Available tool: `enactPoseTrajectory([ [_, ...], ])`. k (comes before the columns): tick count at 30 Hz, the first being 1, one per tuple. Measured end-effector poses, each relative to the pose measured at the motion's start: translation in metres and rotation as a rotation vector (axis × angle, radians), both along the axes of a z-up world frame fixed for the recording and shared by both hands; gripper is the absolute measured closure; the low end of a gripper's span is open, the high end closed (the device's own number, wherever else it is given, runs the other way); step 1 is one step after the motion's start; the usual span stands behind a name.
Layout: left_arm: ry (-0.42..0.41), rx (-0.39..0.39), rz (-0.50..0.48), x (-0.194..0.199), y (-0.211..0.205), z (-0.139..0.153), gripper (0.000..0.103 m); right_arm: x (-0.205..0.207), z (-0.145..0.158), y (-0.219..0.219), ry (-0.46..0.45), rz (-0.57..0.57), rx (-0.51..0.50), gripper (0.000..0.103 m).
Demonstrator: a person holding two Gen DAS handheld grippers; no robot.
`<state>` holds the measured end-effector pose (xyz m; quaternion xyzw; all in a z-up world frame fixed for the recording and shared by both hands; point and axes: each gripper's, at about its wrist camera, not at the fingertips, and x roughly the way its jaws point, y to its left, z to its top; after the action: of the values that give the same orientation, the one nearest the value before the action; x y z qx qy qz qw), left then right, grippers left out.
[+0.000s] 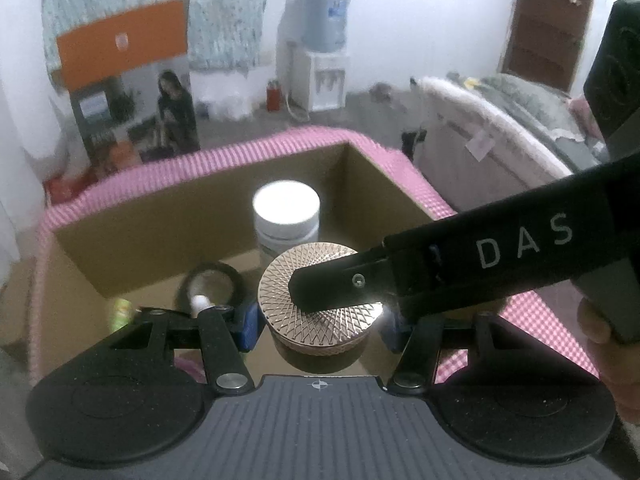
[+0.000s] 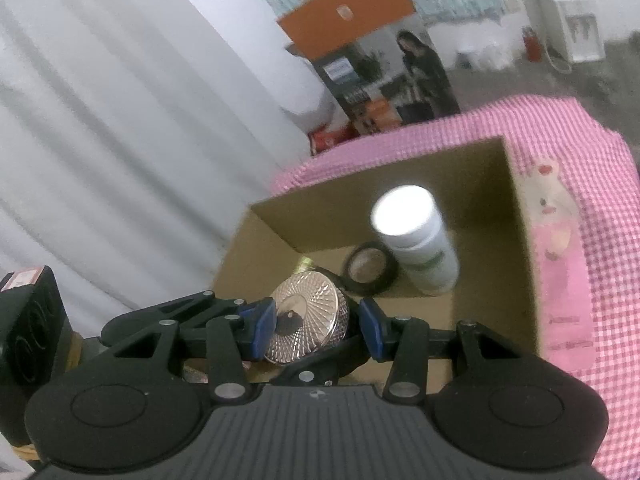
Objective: Organize rigid objects
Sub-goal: 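Lift the gold jar with the right gripper into the box and release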
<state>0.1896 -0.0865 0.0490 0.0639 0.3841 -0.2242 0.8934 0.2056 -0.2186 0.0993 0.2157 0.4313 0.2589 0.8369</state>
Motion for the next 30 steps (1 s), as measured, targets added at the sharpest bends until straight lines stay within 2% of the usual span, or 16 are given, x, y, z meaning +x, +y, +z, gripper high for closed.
enactPoseTrajectory([
  [9, 0.118, 0.026, 0.015, 0.02, -0.014, -0.023, 0.047, 0.036, -0.028, -0.012, 0.125, 0.039, -0.052, 0.054],
  [24, 0.297, 0.008, 0.093, 0.045, -0.005, -0.04, 0.046, 0.066, -0.047, 0.018, 0.2, 0.16, -0.187, 0.054],
  [30, 0.323, 0.015, 0.088, 0.046, -0.007, -0.042, 0.044, 0.073, -0.053, 0.029, 0.222, 0.192, -0.223, 0.054],
])
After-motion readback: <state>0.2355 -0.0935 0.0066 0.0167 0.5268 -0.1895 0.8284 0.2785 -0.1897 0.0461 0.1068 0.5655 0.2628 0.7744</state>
